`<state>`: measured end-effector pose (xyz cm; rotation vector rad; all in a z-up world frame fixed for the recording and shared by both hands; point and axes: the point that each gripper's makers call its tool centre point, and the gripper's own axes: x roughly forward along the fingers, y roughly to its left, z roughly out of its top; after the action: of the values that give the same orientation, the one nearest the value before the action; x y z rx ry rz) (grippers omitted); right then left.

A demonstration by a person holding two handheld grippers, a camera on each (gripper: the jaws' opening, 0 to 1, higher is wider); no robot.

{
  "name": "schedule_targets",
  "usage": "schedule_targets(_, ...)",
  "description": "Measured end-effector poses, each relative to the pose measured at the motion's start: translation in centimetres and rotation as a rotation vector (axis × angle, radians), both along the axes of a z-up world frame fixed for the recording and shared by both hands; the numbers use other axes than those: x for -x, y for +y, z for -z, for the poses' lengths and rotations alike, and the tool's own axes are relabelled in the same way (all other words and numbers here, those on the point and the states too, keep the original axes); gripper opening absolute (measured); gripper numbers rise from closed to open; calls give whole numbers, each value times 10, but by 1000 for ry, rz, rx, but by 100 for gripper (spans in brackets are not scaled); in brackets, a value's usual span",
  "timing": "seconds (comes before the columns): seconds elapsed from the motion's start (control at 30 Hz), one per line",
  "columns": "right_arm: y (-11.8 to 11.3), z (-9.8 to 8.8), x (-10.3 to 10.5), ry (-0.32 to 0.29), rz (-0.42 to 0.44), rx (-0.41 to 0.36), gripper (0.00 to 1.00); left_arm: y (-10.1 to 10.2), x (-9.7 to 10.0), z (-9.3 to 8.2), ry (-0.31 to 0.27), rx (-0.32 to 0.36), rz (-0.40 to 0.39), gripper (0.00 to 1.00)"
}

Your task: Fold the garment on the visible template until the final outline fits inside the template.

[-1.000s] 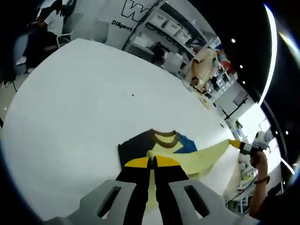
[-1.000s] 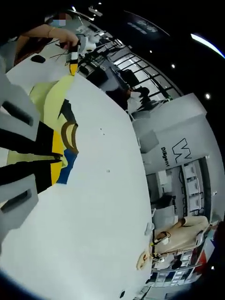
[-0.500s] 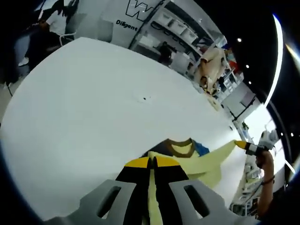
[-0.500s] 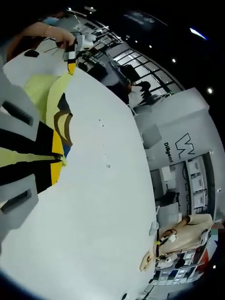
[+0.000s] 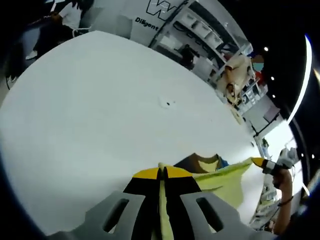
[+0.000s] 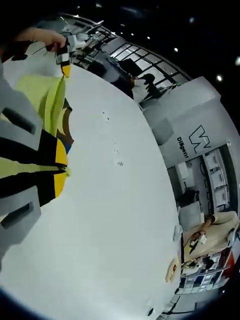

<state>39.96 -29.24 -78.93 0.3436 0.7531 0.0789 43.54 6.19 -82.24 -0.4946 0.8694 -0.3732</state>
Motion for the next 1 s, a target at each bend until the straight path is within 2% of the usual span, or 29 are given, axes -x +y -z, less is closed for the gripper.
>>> schedule_targets(0.2,-2,17,-15,6,-9,-1,0,3,-7,15,43,24,-44,0)
schedule_targets(0.27,-2,19,-19,0,-14,5,0,3,-10,21,90,62,-91,0)
schedule_targets(0.33,-1,25,-23,5,-13,-3,0,3,-16,23,88,85,-110,0)
schedule_targets(0.47,0,38,-27,28,9,-51,0,2,-23,23,115,153,-199,0)
schedule_targets(0.6,-1,43,-33,15,23,-61,0,4,-28,27,107,127,-185,0)
schedule_targets(0.73,1,43,-34,3,14,-67,0,11,-34,30,36,45,-128,0)
schedule_targets(0.77,1,43,-34,-7,2,-59,1,13,-38,28,-15,7,-107,0)
schedule_targets(0.83,2,42,-34,-19,-9,-51,7,12,-35,26,-35,-19,-80,0)
schedule_targets(0.87,2,41,-35,-34,-18,-44,11,10,-37,21,-91,-44,-30,0)
schedule_targets(0.9,2,40,-36,-44,-21,-41,15,8,-35,21,-96,-50,-16,1)
schedule_targets(1.0,7,37,-33,-60,-59,-19,20,3,-31,14,-160,-82,65,10)
